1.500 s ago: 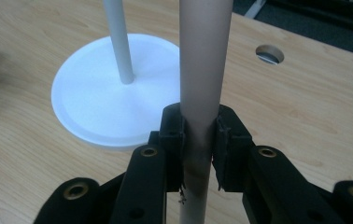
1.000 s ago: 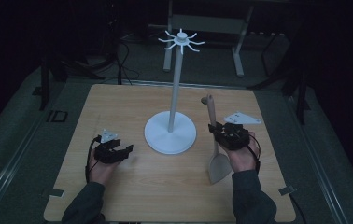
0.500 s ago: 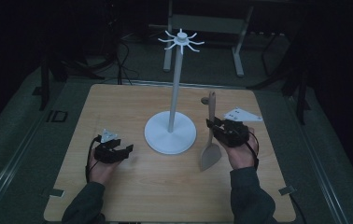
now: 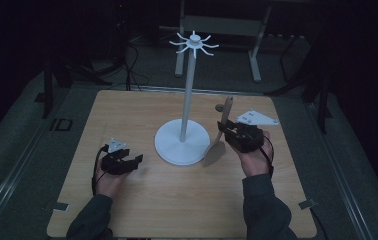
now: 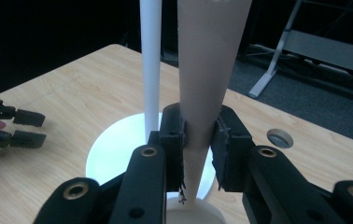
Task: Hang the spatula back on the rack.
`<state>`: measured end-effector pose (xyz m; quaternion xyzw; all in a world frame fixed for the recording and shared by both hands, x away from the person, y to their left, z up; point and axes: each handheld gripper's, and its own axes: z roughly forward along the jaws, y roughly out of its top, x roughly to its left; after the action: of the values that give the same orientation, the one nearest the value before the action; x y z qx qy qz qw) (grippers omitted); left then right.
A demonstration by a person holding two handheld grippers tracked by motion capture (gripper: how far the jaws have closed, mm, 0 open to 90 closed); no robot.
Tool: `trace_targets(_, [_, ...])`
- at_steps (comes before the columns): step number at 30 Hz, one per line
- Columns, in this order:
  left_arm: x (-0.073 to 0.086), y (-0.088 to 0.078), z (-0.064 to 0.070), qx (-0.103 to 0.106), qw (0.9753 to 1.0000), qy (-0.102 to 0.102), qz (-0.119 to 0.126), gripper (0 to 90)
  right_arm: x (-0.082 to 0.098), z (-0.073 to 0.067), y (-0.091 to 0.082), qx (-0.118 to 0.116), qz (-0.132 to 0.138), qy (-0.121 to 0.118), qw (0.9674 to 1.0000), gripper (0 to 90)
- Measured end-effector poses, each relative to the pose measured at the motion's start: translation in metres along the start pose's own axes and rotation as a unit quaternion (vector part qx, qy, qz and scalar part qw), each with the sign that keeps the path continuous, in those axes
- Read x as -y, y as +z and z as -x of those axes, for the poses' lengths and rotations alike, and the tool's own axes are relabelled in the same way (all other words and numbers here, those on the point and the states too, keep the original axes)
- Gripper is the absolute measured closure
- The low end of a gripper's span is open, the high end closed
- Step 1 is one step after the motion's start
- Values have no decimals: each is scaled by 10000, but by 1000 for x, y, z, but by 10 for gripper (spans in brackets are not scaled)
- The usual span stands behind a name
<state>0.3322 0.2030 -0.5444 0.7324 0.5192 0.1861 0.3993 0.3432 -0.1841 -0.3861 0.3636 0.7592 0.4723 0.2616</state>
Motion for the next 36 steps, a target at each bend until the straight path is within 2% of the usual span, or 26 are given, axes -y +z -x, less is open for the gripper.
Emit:
trace_targets(20, [0, 0, 0, -9, 10000, -14, 9, 381, -25, -5, 1, -58, 328, -49, 9994, 754])
trace_targets(36, [0, 0, 0, 5, 10000, 10, 1, 381, -43, -5, 5, -206, 414, -94, 9989, 754])
